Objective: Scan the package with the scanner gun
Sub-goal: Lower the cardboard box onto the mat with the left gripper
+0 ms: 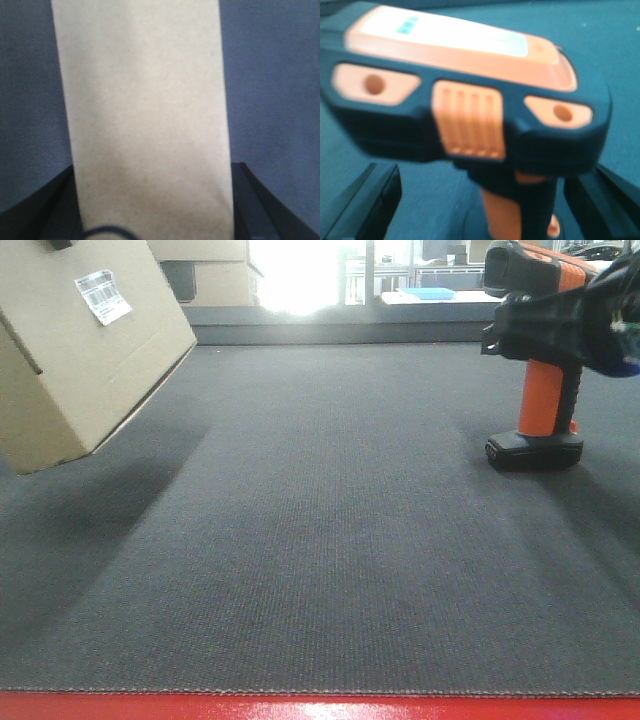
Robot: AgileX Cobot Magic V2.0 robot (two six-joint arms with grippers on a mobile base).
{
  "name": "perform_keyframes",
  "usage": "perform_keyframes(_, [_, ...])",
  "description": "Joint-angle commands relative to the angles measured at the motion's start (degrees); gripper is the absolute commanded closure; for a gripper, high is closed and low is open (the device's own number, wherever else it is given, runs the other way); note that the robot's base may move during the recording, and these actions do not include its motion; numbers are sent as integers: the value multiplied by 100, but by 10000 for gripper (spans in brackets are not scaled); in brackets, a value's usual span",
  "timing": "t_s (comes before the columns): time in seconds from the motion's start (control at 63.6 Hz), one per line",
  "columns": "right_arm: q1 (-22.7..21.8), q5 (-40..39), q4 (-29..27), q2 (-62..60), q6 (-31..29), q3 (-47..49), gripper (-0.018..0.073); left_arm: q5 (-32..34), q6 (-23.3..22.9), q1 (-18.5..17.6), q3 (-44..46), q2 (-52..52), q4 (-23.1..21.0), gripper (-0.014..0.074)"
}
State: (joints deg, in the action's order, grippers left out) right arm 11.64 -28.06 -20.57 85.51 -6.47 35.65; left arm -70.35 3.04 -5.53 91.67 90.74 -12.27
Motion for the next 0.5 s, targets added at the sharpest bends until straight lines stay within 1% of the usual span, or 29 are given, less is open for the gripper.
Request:
perform_keyframes(0.0, [-26,483,50,-339,-88,19,-10,95,-12,24,58,-78,225,708])
perform_keyframes(0.189, [-155,1380,50,-904,-88,19,-10,321,-48,24,58,36,974,708])
perform_keyframes(0.346, [-430,2024,50,-1378,-88,19,-6,509,-52,24,58,339,1332,708])
perform_keyframes(0.44, [-588,2347,136,-1655,-88,19,48,600,-66,24,58,538,1455,708])
perform_keyframes(0.487, [-652,2506,211,-1821,-88,19,111,637,-66,24,58,637,1511,708])
